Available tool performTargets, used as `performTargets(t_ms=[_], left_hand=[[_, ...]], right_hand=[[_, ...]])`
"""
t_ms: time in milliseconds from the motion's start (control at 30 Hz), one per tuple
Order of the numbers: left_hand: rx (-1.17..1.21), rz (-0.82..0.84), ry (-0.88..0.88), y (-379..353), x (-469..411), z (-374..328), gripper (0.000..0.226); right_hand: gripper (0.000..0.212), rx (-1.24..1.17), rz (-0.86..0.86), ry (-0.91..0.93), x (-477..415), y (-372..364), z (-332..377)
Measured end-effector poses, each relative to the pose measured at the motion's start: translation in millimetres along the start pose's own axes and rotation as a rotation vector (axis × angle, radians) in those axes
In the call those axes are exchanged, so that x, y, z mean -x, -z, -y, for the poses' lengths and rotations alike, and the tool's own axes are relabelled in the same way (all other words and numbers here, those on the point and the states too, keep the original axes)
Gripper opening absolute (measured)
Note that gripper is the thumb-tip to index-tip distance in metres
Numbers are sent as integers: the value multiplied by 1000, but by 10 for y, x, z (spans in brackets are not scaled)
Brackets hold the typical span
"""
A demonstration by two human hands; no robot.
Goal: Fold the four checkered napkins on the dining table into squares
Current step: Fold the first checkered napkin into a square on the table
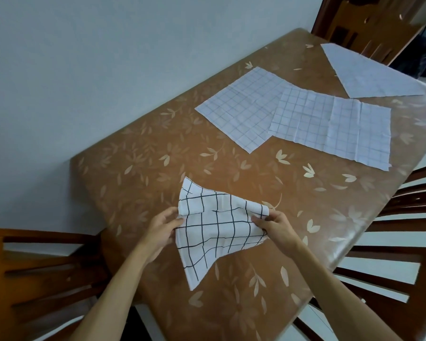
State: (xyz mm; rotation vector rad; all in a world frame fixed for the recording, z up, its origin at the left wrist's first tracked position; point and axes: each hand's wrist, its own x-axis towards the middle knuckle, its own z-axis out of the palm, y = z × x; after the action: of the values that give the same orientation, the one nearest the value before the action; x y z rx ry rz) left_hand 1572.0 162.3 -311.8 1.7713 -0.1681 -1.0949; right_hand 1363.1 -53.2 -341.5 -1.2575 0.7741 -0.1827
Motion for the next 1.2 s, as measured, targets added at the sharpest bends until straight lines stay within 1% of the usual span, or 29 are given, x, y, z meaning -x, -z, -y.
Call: performTargets(t_ms=[100, 167, 200, 267, 333, 400, 467, 533, 567, 600, 667, 700, 767, 833, 867, 900, 967, 1000, 1033, 1100, 1133, 1200], left_hand=[[43, -14, -10, 31, -9, -20, 28], [-4, -21, -15, 85, -8, -4, 31], [-46, -20, -26, 107, -4, 7, 32], [-139, -12, -51, 136, 35, 5, 39], [-182, 14, -65, 152, 61, 17, 39], [-174, 39, -54, 146, 64, 34, 36], [-248, 16, -81, 138, 27, 89, 30], [-364, -16, -141, 118, 17, 137, 14], [-369, -4, -153, 109, 18, 155, 13], [-338, 22, -148, 105, 21, 181, 22], [-232, 43, -125, 94, 39, 221, 38], [-197, 30, -126, 78, 50, 247, 42], [-182, -36, -141, 34, 59, 352, 44], [-228, -107, -151, -43, 45, 506, 43], [-298, -158, -151, -85, 38, 589, 46], [-406, -229, -161, -125, 18, 680, 50], [-673, -341, -235, -192, -8, 853, 57], [-780, -360, -304, -234, -10, 910, 57], [-894, -356, -392, -275, -30, 977, 56], [-1147, -289, -543, -394, -59, 1087, 58], [-1249, -233, -571, -466, -80, 1160, 60], [-1360, -160, -538, -593, -127, 1313, 68]], right_hand=[[19, 32, 18, 107, 18, 16, 21], [22, 53, 38, 166, 25, 59, 35], [18, 104, 50, 180, 16, 82, 32], [12, 231, 81, 162, 14, 95, 41], [20, 350, 89, 114, 0, 94, 36], [35, 447, 94, 78, -10, 99, 28], [38, 435, 106, 43, 12, 97, 39], [42, 377, 86, 0, 38, 73, 88], [43, 363, 68, -19, 51, 64, 112], [39, 367, 57, -27, 56, 59, 125], [18, 422, 37, -24, 48, 60, 106], [19, 457, 38, -17, 28, 66, 70], [31, 561, 8, -15, -30, 59, -34], [39, 637, -50, -17, -76, -15, -127], [43, 690, -83, -15, -84, -73, -188], [47, 795, -124, 24, -89, -134, -268], [58, 1122, -204, 198, -72, -269, -444], [65, 1251, -210, 269, -58, -339, -534], [69, 1337, -180, 312, -44, -407, -612], [72, 1446, -28, 384, -41, -515, -787], [72, 1501, 59, 427, -43, -555, -891], [69, 1565, 213, 448, -50, -596, -1072]])
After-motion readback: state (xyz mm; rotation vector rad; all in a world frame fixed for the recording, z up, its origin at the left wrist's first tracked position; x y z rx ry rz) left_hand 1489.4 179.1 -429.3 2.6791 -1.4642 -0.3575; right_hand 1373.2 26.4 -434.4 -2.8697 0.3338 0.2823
